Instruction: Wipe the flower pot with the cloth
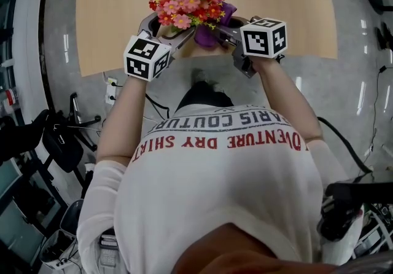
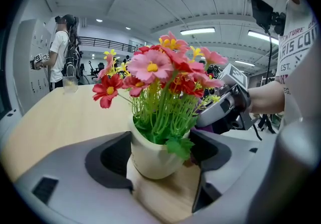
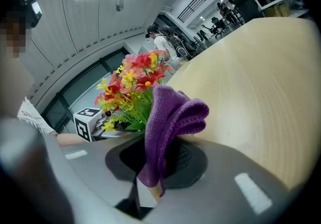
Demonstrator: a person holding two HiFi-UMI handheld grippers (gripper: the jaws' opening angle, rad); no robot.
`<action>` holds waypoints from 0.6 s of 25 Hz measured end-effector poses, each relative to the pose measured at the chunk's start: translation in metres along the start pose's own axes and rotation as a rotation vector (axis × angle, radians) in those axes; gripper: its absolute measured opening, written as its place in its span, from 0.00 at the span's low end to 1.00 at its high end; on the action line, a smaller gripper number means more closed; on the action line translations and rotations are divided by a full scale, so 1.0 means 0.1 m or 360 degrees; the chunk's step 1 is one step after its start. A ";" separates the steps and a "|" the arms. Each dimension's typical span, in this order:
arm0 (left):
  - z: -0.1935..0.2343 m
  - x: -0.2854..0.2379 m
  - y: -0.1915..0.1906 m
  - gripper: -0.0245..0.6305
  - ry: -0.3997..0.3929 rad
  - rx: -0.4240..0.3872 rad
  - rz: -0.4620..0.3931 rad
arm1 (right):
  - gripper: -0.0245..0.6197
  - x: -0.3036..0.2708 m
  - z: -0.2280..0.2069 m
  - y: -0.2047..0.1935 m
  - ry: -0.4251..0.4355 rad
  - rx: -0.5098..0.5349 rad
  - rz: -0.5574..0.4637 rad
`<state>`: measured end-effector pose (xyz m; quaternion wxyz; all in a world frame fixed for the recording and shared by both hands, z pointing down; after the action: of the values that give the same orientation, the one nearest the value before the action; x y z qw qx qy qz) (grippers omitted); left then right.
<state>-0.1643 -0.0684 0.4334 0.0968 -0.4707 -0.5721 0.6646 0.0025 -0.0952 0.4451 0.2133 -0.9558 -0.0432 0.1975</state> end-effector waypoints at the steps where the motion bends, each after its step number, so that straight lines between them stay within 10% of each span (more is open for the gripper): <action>1: 0.00 0.00 0.00 0.61 -0.0001 0.0000 -0.0003 | 0.14 -0.01 -0.01 0.00 -0.0004 -0.0003 0.0006; 15: -0.02 0.03 0.01 0.60 0.0005 0.0007 -0.0027 | 0.14 -0.18 -0.23 -0.01 -0.0382 0.0130 0.0268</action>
<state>-0.1643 -0.0654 0.4311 0.1046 -0.4667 -0.5745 0.6643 -0.0047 -0.1057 0.4708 0.2280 -0.9162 0.0200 0.3290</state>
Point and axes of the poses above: the fingertips, and each gripper's own axes: x backward along the fingers, z to its left, y out of its top, the point moved 7 cm from there along x, backward along the fingers, and after that the axes turned 15 degrees about -x, right-handed, at the moved point
